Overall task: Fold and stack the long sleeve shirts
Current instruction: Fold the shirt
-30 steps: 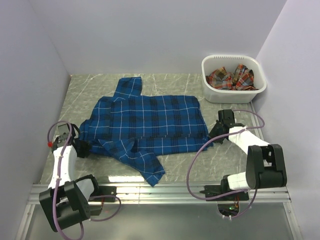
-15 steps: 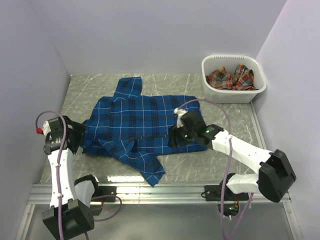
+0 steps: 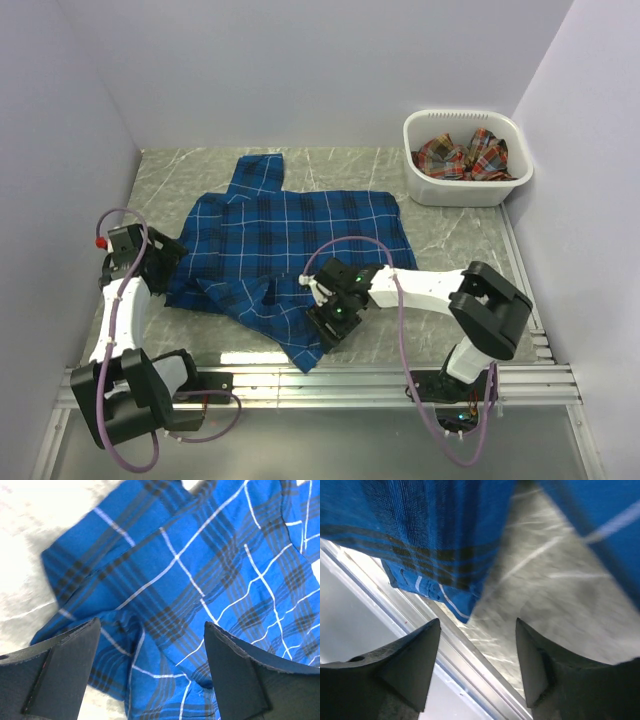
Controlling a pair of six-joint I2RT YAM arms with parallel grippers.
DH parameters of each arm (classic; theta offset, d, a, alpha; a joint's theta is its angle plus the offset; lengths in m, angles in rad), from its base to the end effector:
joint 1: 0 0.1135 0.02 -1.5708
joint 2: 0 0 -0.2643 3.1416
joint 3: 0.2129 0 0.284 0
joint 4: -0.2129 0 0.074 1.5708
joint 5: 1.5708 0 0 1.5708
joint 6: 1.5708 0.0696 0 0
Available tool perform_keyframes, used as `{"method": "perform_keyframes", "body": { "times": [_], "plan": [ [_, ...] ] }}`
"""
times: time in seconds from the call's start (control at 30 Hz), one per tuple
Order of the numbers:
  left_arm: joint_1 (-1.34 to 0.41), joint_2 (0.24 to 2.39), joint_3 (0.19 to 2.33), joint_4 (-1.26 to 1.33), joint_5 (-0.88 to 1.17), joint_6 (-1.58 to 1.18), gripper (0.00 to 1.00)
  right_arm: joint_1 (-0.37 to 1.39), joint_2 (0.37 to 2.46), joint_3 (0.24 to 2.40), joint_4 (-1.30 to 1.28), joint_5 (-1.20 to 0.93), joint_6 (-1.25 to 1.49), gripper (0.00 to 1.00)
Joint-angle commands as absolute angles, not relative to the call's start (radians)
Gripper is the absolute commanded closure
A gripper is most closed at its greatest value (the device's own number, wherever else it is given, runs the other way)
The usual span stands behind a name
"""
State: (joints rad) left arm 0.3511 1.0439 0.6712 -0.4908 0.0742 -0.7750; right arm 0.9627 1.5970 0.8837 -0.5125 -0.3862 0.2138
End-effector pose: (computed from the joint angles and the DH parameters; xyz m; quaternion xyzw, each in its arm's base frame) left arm 0.2465 0.0848 0.1878 -0.4895 0.7996 -0.1068 0.3310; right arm 0.1630 0.2800 0.1111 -0.3843 0.8878 0.2508 0.0352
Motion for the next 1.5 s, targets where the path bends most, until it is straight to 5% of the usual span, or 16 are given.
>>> {"method": "perform_keyframes", "body": {
  "times": [0.0,0.1,0.23,0.33,0.7,0.93,1.0,1.1,1.2,1.47],
  "plan": [
    [0.345,1.075,0.675,-0.408,0.115,-0.733,0.1,0.991,1.631,0.939,-0.497,-0.443,0.204,0.35],
    [0.344,1.097,0.678,-0.414,0.109,-0.73,0.1,0.994,1.658,0.959,-0.483,-0.472,0.193,0.47],
    [0.345,1.1,0.68,-0.425,0.092,-0.732,0.09,0.996,1.666,1.002,-0.499,-0.511,0.161,0.87],
    [0.345,1.1,0.681,-0.426,0.087,-0.733,0.09,0.994,1.648,1.063,-0.518,-0.529,0.141,1.0],
    [0.345,1.1,0.681,-0.436,0.084,-0.736,0.09,0.885,1.684,1.465,-0.609,-0.399,0.175,1.0],
    [0.345,1.103,0.68,-0.456,0.066,-0.741,0.09,0.692,1.744,1.623,-0.436,-0.212,0.471,1.0],
    [0.344,1.104,0.676,-0.456,0.067,-0.742,0.09,0.637,1.769,1.644,-0.446,-0.149,0.558,0.85],
    [0.345,1.109,0.675,-0.46,0.071,-0.745,0.08,0.609,1.779,1.635,-0.48,-0.062,0.566,0.44],
    [0.345,1.114,0.67,-0.474,0.063,-0.756,0.08,0.595,1.688,1.547,-0.491,0.032,0.529,0.29],
    [0.344,1.108,0.623,-0.534,0.052,-0.822,0.12,0.453,1.465,1.082,-0.448,0.006,0.564,0.29]
  ]
}}
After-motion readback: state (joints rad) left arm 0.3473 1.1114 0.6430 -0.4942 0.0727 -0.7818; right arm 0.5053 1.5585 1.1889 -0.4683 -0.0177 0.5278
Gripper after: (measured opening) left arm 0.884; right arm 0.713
